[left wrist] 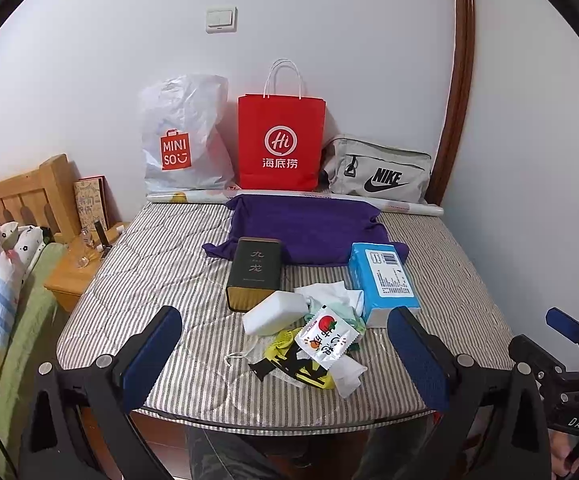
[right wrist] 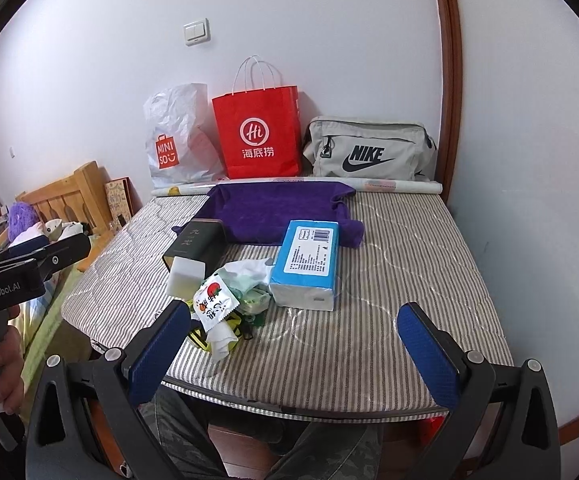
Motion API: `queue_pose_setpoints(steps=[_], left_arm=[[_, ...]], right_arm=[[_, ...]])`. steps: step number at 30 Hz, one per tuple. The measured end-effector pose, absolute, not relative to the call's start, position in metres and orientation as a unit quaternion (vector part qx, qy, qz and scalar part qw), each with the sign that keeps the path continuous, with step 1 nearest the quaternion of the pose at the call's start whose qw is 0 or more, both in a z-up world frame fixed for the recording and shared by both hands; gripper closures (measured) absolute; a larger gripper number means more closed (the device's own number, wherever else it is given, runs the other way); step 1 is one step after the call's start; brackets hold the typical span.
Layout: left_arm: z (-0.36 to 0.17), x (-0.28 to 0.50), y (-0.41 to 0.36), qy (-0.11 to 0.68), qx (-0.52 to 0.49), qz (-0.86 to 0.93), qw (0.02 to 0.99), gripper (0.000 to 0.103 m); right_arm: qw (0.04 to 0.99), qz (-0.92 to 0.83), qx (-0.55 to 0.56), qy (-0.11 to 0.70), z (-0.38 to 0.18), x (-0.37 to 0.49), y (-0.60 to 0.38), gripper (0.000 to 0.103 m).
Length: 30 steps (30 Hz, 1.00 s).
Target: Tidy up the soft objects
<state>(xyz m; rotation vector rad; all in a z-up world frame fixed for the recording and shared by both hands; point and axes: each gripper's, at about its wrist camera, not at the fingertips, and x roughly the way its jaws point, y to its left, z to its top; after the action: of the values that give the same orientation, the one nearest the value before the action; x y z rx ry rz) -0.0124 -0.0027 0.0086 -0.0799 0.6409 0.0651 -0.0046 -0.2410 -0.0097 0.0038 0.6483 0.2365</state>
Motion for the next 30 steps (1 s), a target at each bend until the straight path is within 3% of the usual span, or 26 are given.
queue_pose_setpoints(steps=[30], left_arm=[[0.0123,-0.0161,-0.0023,0.311,-0.037,0.027,0.949,0.0]], right_arm=[[0.941,0.118,-0.006,0.318,-0.0102,-0.0067,-0.2356,0.001]])
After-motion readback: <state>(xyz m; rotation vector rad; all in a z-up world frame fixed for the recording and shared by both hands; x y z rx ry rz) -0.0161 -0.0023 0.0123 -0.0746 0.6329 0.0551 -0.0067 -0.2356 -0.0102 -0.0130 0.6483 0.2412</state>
